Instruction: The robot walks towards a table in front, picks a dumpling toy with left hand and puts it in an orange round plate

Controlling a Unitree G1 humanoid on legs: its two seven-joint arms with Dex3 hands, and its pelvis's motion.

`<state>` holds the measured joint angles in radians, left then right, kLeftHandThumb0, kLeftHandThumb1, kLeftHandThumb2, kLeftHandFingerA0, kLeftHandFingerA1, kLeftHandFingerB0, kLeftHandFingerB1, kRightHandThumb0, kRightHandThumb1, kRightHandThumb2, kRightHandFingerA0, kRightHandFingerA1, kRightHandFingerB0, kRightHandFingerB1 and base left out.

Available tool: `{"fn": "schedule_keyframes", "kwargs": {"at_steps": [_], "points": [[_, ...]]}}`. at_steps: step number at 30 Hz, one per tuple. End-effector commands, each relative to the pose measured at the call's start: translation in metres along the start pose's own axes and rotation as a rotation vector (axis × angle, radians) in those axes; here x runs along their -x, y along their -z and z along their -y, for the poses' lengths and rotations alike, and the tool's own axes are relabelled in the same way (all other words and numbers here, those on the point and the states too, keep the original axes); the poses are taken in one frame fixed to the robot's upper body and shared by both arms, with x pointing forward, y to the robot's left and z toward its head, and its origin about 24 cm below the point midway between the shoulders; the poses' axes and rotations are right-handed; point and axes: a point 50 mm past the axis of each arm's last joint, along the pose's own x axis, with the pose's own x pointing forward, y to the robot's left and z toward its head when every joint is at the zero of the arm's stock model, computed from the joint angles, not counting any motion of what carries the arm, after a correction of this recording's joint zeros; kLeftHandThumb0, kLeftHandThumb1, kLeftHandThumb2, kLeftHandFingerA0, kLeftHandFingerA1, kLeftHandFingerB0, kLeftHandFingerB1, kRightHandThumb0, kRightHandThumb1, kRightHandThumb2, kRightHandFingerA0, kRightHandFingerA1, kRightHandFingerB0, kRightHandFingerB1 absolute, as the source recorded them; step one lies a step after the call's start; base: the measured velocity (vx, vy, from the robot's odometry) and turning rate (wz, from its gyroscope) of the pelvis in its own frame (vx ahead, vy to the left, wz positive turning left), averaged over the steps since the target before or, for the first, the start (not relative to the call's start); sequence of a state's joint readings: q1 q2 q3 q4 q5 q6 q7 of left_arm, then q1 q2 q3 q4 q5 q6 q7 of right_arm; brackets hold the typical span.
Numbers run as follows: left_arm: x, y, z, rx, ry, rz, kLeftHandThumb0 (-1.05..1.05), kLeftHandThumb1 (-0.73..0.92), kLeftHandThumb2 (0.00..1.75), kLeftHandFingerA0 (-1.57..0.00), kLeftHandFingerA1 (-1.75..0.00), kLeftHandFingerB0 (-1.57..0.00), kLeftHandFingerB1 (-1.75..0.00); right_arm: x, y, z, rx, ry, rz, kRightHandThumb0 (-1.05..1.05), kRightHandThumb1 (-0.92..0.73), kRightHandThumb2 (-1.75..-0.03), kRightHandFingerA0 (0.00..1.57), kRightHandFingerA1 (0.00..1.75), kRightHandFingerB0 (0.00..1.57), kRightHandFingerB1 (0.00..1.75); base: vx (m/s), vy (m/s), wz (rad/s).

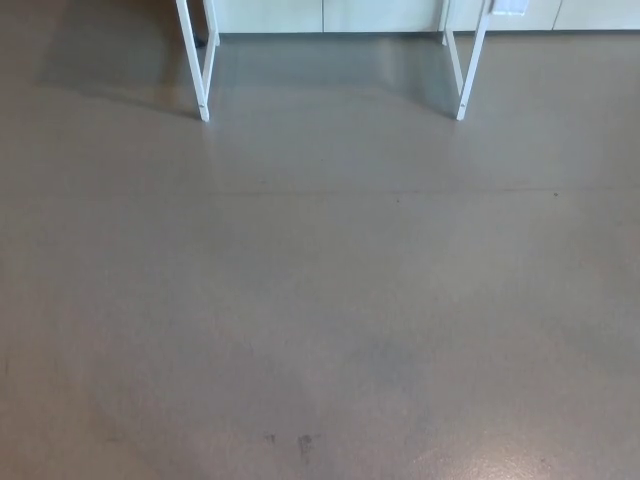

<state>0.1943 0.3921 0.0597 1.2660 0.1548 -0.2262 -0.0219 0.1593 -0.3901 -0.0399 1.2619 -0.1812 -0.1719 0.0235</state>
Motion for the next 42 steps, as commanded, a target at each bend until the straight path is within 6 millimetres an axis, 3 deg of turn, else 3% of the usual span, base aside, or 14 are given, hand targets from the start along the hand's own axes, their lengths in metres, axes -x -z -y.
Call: {"fn": "schedule_keyframes", "kwargs": {"at_steps": [1, 5, 10, 11, 12, 14, 15, 16, 17, 22, 23, 26, 33, 42], "points": [[0.001, -0.002, -0.009, -0.022, -0.039, 0.036, -0.34, 0.79, 0.65, -0.57, -0.99, -0.26, -0.30, 0.001, 0.000, 0.007, -0.011, 0.019, 0.022, -0.41, -0.67, -0.60, 0.81, 0.56, 0.38, 0.32, 0.00, 0.000, 0.00], [0.001, 0.001, -0.008, -0.011, -0.031, 0.027, -0.30, 0.79, 0.64, -0.53, -1.11, -0.25, -0.30, 0.001, 0.003, 0.006, 0.007, 0.024, 0.002, -0.43, -0.67, -0.60, 0.82, 0.55, 0.37, 0.32, 0.00, 0.000, 0.00], [0.004, 0.004, -0.002, 0.034, -0.077, 0.062, -0.25, 0.74, 0.62, -0.57, -0.99, -0.32, -0.32, 0.003, 0.008, 0.005, -0.023, 0.056, 0.009, -0.38, -0.68, -0.61, 0.83, 0.51, 0.38, 0.33, 0.00, 0.000, 0.00], [0.005, -0.002, 0.000, 0.065, -0.104, 0.116, -0.25, 0.72, 0.61, -0.54, -0.87, -0.35, -0.32, 0.004, 0.003, 0.007, -0.045, 0.095, 0.073, -0.46, -0.55, -0.83, 0.69, 0.59, 0.34, 0.46, 0.00, 0.000, 0.00], [0.005, -0.004, 0.002, 0.107, -0.108, 0.143, -0.26, 0.73, 0.63, -0.53, -0.52, -0.37, -0.33, 0.005, 0.001, 0.007, -0.052, 0.112, 0.115, -0.39, -0.65, -0.60, 0.76, 0.44, 0.41, 0.33, 0.19, -0.015, 0.07], [0.006, -0.005, 0.004, 0.154, -0.109, 0.166, -0.26, 0.73, 0.63, -0.53, -0.52, -0.37, -0.33, 0.007, 0.000, 0.006, -0.057, 0.126, 0.155, -0.39, -0.65, -0.60, 0.76, 0.44, 0.41, 0.33, -0.01, -0.029, 0.09], [0.007, -0.005, 0.006, 0.166, -0.117, 0.177, -0.24, 0.71, 0.62, -0.50, -0.39, -0.37, -0.33, 0.008, -0.001, 0.004, -0.063, 0.128, 0.177, -0.48, -0.54, -0.83, 0.72, 0.60, 0.35, 0.47, -0.07, -0.023, 0.65], [0.007, -0.005, 0.006, 0.167, -0.119, 0.180, -0.24, 0.71, 0.62, -0.50, -0.39, -0.37, -0.33, 0.008, -0.001, 0.003, -0.064, 0.129, 0.182, -0.48, -0.54, -0.83, 0.72, 0.60, 0.35, 0.47, -0.08, -0.019, 0.10], [0.007, -0.007, 0.008, 0.176, -0.131, 0.185, -0.23, 0.69, 0.61, -0.47, -0.36, -0.38, -0.33, 0.008, -0.003, 0.001, -0.059, 0.128, 0.199, -0.40, -0.65, -0.60, 0.75, 0.45, 0.41, 0.33, -0.07, -0.008, -0.11], [0.004, -0.022, 0.021, 0.172, -0.136, 0.238, -0.23, 0.70, 0.61, -0.49, -0.37, -0.35, -0.32, 0.008, -0.010, -0.008, -0.037, 0.130, 0.245, -0.39, -0.64, -0.59, 0.78, 0.47, 0.42, 0.34, 0.00, 0.015, -0.02], [0.004, -0.024, 0.024, 0.157, -0.125, 0.245, -0.24, 0.70, 0.61, -0.41, -0.36, -0.32, -0.31, 0.008, -0.010, -0.010, -0.028, 0.125, 0.243, -0.40, -0.65, -0.60, 0.78, 0.47, 0.40, 0.33, 0.07, 0.136, -0.21], [0.005, -0.026, 0.033, 0.113, -0.094, 0.262, -0.27, 0.72, 0.63, -0.40, -0.36, -0.31, -0.31, 0.008, -0.009, -0.016, -0.007, 0.118, 0.235, -0.40, -0.66, -0.60, 0.81, 0.54, 0.41, 0.33, 0.11, 0.205, -0.34], [0.008, -0.011, 0.033, 0.067, -0.103, 0.212, -0.25, 0.73, 0.62, -0.41, -0.36, -0.31, -0.31, 0.010, 0.005, -0.016, 0.040, 0.122, 0.183, -0.38, -0.67, -0.61, 0.79, 0.51, 0.39, 0.33, 0.23, 0.270, -0.02], [0.014, 0.002, 0.031, 0.084, -0.084, 0.217, -0.22, 0.72, 0.61, -0.43, -0.37, -0.30, -0.31, 0.012, 0.015, -0.014, 0.053, 0.124, 0.147, -0.40, -0.66, -0.60, 0.79, 0.49, 0.39, 0.33, 0.25, -0.074, 0.14]]}}
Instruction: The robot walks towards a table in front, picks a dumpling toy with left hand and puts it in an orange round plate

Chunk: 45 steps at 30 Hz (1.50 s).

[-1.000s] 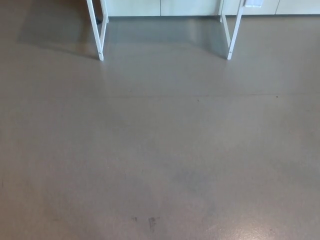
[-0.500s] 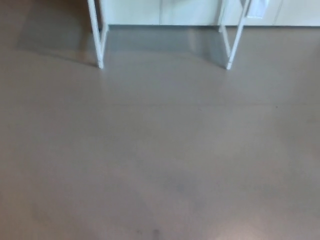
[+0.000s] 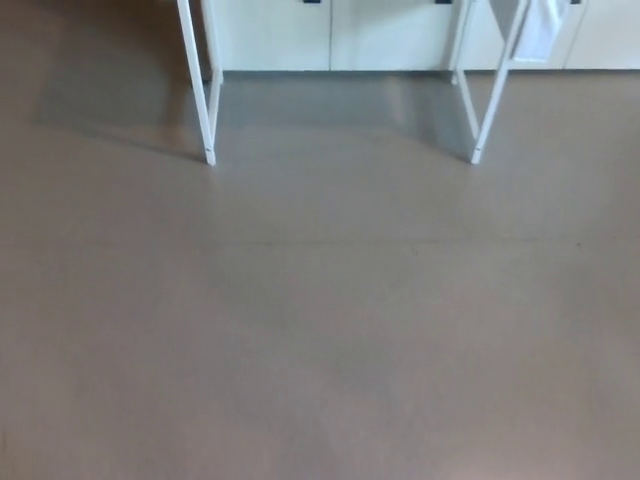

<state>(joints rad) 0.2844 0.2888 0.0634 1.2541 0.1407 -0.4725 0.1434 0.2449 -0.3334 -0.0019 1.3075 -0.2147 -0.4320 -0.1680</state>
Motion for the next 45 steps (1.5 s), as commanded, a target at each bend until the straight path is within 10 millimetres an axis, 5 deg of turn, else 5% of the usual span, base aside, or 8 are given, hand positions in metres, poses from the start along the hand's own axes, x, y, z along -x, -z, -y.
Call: {"fn": "schedule_keyframes", "kwargs": {"at_steps": [1, 4, 8, 21, 22, 23, 31, 45], "points": [[0.000, -0.003, -0.005, 0.008, -0.008, 0.044, -0.22, 0.72, 0.61, -0.43, -0.37, -0.30, -0.31, -0.001, 0.001, 0.012, 0.026, 0.041, -0.001, -0.40, -0.66, -0.60, 0.79, 0.49, 0.39, 0.33, 0.42, -0.094, 0.64], [0.000, -0.001, -0.006, 0.007, -0.011, 0.025, -0.22, 0.72, 0.62, -0.35, -0.34, -0.30, -0.31, -0.001, 0.002, 0.013, 0.034, 0.039, -0.004, -0.40, -0.67, -0.61, 0.78, 0.49, 0.39, 0.33, 0.31, -0.074, 0.36], [0.000, 0.000, -0.008, -0.007, -0.015, 0.025, -0.22, 0.71, 0.62, -0.51, -0.41, -0.31, -0.31, -0.001, 0.002, 0.014, 0.039, 0.038, -0.004, -0.38, -0.67, -0.61, 0.79, 0.47, 0.39, 0.33, 0.32, -0.040, -0.02], [-0.004, -0.006, -0.009, 0.001, -0.002, 0.034, -0.22, 0.74, 0.62, -0.37, -0.35, -0.30, -0.30, -0.004, -0.007, 0.015, 0.026, 0.034, 0.040, -0.40, -0.68, -0.60, 0.79, 0.58, 0.38, 0.32, 0.44, 0.142, -0.21], [-0.006, -0.010, -0.008, 0.020, 0.001, 0.038, -0.25, 0.75, 0.62, -0.38, -0.35, -0.30, -0.30, -0.006, -0.010, 0.015, 0.022, 0.037, 0.045, -0.49, -0.56, -0.83, 0.67, 0.60, 0.32, 0.46, 0.32, 0.117, 0.06], [-0.007, -0.014, -0.007, 0.030, 0.003, 0.055, -0.24, 0.75, 0.62, -0.39, -0.36, -0.30, -0.30, -0.007, -0.014, 0.015, 0.025, 0.042, 0.058, -0.41, -0.68, -0.60, 0.77, 0.50, 0.39, 0.33, 0.35, 0.092, 0.03], [-0.018, -0.048, -0.004, 0.027, -0.024, 0.201, -0.20, 0.70, 0.60, -0.38, -0.36, -0.33, -0.31, -0.017, -0.042, 0.018, 0.003, 0.071, 0.150, -0.38, -0.67, -0.60, 0.82, 0.51, 0.39, 0.33, 0.39, -0.030, 0.16], [-0.022, -0.058, -0.006, 0.044, -0.033, 0.221, -0.22, 0.72, 0.61, -0.41, -0.36, -0.33, -0.31, -0.019, -0.052, 0.025, -0.008, 0.089, 0.194, -0.38, -0.68, -0.61, 0.83, 0.54, 0.40, 0.33, 0.47, 0.008, -0.01]]}}
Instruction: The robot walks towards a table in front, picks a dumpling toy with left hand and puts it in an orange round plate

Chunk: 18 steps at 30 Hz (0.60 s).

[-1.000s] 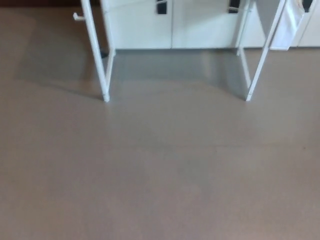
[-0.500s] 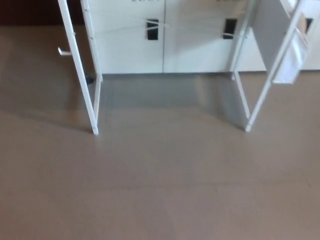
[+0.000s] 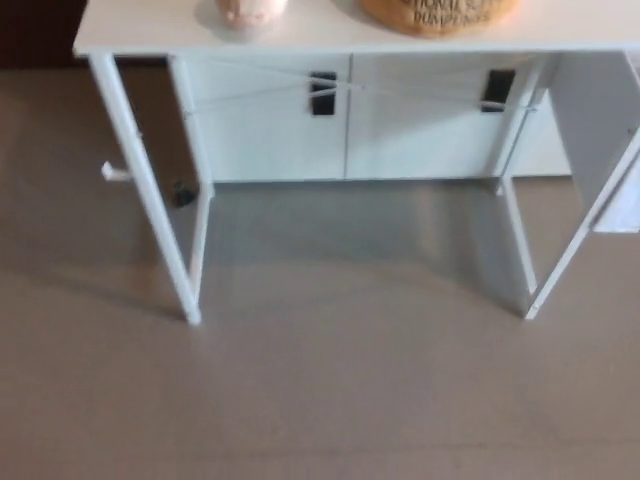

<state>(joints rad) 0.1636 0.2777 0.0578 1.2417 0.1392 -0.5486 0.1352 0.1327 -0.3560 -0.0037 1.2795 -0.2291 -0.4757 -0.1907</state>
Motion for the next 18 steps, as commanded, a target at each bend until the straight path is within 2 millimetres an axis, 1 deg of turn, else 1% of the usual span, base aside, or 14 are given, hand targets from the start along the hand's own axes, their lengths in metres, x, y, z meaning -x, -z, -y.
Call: {"fn": "schedule_keyframes", "kwargs": {"at_steps": [1, 4, 6, 7, 10, 11, 12, 13, 15, 16, 17, 18], "points": [[-0.002, -0.004, -0.007, -0.003, -0.027, 0.018, -0.22, 0.72, 0.61, -0.41, -0.36, -0.33, -0.31, -0.001, -0.002, 0.005, 0.001, 0.014, 0.021, -0.38, -0.68, -0.61, 0.83, 0.54, 0.40, 0.33, 0.51, 0.189, -0.33], [-0.003, -0.003, -0.007, -0.003, -0.025, 0.014, -0.22, 0.72, 0.61, -0.41, -0.36, -0.32, -0.31, -0.001, -0.001, 0.004, 0.010, 0.014, 0.010, -0.38, -0.68, -0.61, 0.84, 0.53, 0.39, 0.33, 0.39, 0.162, -0.15], [0.001, 0.002, -0.006, -0.016, -0.024, 0.006, -0.22, 0.72, 0.61, -0.40, -0.36, -0.32, -0.31, 0.002, 0.002, 0.003, 0.011, 0.009, 0.006, -0.38, -0.69, -0.61, 0.85, 0.56, 0.40, 0.33, 0.37, 0.149, 0.03], [0.002, 0.004, -0.006, -0.011, -0.022, -0.004, -0.22, 0.72, 0.61, -0.39, -0.35, -0.33, -0.31, 0.002, 0.003, 0.003, 0.012, 0.006, 0.001, -0.39, -0.68, -0.61, 0.84, 0.60, 0.40, 0.33, 0.18, 0.098, 0.04], [0.006, 0.010, -0.006, -0.006, -0.021, -0.032, -0.21, 0.71, 0.60, -0.38, -0.35, -0.33, -0.31, 0.004, 0.007, 0.001, 0.018, 0.002, -0.015, -0.38, -0.67, -0.60, 0.85, 0.56, 0.41, 0.33, 0.21, 0.084, 0.08], [0.006, 0.011, -0.006, -0.014, -0.022, -0.033, -0.23, 0.71, 0.60, -0.37, -0.34, -0.33, -0.30, 0.004, 0.007, 0.001, 0.019, 0.000, -0.017, -0.39, -0.68, -0.61, 0.87, 0.60, 0.41, 0.33, 0.18, 0.009, 0.03], [0.006, 0.011, -0.006, -0.024, -0.023, -0.034, -0.23, 0.71, 0.60, -0.37, -0.34, -0.33, -0.30, 0.004, 0.007, 0.001, 0.019, -0.002, -0.018, -0.39, -0.68, -0.61, 0.87, 0.60, 0.41, 0.33, 0.20, -0.002, 0.06], [0.007, 0.011, -0.006, -0.022, -0.022, -0.032, -0.22, 0.71, 0.60, -0.38, -0.35, -0.33, -0.30, 0.004, 0.008, 0.001, 0.019, -0.005, -0.020, -0.38, -0.67, -0.61, 0.85, 0.53, 0.41, 0.33, 0.09, -0.028, 0.04], [0.007, 0.012, -0.006, -0.019, -0.020, -0.031, -0.22, 0.72, 0.60, -0.38, -0.35, -0.32, -0.30, 0.004, 0.008, 0.000, 0.016, -0.009, -0.023, -0.38, -0.67, -0.60, 0.84, 0.52, 0.40, 0.33, 0.17, -0.071, 0.06], [0.007, 0.012, -0.006, -0.023, -0.020, -0.033, -0.22, 0.72, 0.60, -0.38, -0.35, -0.32, -0.30, 0.004, 0.008, 0.000, 0.013, -0.009, -0.023, -0.38, -0.67, -0.60, 0.84, 0.52, 0.40, 0.33, 0.22, -0.143, -0.25], [0.008, 0.013, -0.006, -0.031, -0.018, -0.032, -0.23, 0.71, 0.61, -0.39, -0.36, -0.32, -0.31, 0.005, 0.009, -0.001, 0.014, -0.010, -0.021, -0.38, -0.68, -0.61, 0.88, 0.56, 0.41, 0.33, 0.20, -0.143, 0.34], [0.009, 0.014, -0.006, -0.033, -0.017, -0.031, -0.23, 0.71, 0.61, -0.39, -0.36, -0.32, -0.31, 0.006, 0.010, -0.001, 0.015, -0.010, -0.020, -0.38, -0.68, -0.61, 0.88, 0.56, 0.41, 0.33, 0.26, -0.072, 0.06]]}}
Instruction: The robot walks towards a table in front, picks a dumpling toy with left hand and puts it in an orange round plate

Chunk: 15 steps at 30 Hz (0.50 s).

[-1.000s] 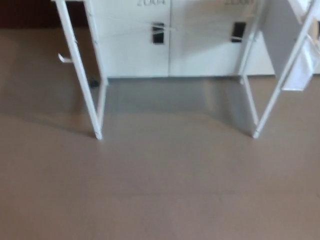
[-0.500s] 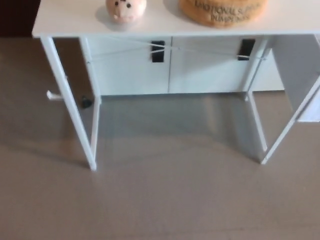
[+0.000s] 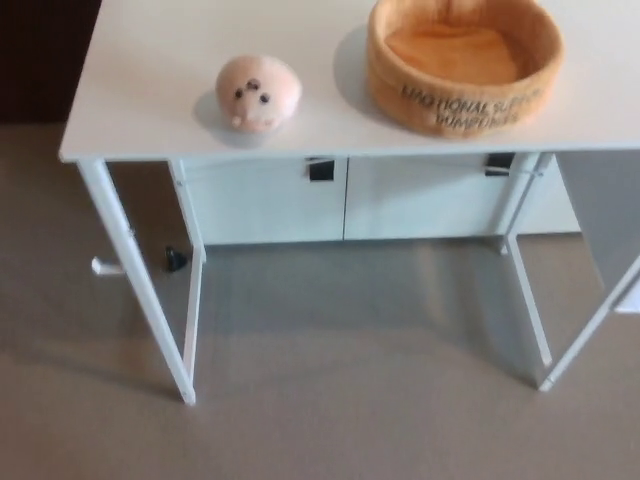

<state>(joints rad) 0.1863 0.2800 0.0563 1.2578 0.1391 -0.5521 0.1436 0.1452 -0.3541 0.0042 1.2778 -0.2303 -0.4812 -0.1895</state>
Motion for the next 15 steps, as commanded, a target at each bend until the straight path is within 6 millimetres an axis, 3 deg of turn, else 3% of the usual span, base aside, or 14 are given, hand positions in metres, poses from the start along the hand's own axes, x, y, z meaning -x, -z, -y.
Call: {"fn": "schedule_keyframes", "kwargs": {"at_steps": [1, 8, 11, 15], "points": [[0.0024, 0.0034, -0.0060, -0.026, -0.015, 0.003, -0.23, 0.71, 0.61, -0.39, -0.36, -0.32, -0.31, 0.0034, 0.0066, 0.0012, 0.008, 0.002, -0.018, -0.38, -0.68, -0.61, 0.88, 0.56, 0.41, 0.33, 0.22, -0.236, -0.10], [0.0023, 0.0036, -0.0054, -0.021, -0.013, -0.001, -0.21, 0.72, 0.60, -0.37, -0.35, -0.32, -0.30, 0.0027, 0.0071, 0.0020, -0.007, -0.013, -0.031, -0.37, -0.70, -0.62, 0.88, 0.54, 0.40, 0.33, 0.14, -0.103, -0.06], [0.0027, 0.0045, -0.0055, -0.017, -0.014, -0.006, -0.21, 0.71, 0.60, -0.38, -0.35, -0.32, -0.30, 0.0034, 0.0067, 0.0014, -0.013, -0.013, -0.019, -0.39, -0.68, -0.61, 0.79, 0.47, 0.41, 0.33, 0.13, 0.085, -0.05], [0.0034, 0.0057, -0.0060, -0.022, -0.018, -0.009, -0.21, 0.70, 0.60, -0.39, -0.35, -0.32, -0.30, 0.0041, 0.0069, 0.0002, -0.004, -0.011, -0.015, -0.39, -0.68, -0.61, 0.83, 0.49, 0.42, 0.34, 0.20, 0.248, -0.10]]}}
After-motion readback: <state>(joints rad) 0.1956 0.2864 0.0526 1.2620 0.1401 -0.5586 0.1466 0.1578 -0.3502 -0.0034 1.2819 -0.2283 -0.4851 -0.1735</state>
